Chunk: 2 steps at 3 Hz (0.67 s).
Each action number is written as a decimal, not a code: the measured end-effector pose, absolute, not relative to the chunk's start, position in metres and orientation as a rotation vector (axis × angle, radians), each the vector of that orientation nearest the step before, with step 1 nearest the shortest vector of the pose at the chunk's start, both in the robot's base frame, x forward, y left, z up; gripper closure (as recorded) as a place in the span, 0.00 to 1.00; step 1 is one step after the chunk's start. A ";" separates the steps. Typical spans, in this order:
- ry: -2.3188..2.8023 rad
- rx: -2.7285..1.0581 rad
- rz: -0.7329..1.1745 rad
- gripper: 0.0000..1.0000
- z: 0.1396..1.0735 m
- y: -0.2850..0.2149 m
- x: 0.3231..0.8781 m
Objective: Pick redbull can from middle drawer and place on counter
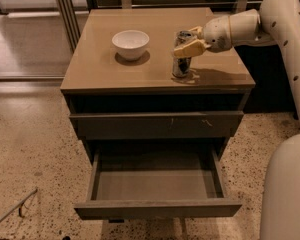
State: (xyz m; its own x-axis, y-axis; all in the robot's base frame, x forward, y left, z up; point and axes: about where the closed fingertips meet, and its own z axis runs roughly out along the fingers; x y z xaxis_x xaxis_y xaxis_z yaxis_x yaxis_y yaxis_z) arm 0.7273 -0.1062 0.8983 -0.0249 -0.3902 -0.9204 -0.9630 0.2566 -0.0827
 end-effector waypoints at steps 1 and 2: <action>1.598 -1.289 0.776 1.00 0.889 -0.107 0.731; 1.598 -1.289 0.776 0.81 0.889 -0.107 0.731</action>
Offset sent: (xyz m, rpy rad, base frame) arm 0.0034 -0.0006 -0.0081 0.0000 0.0128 0.0009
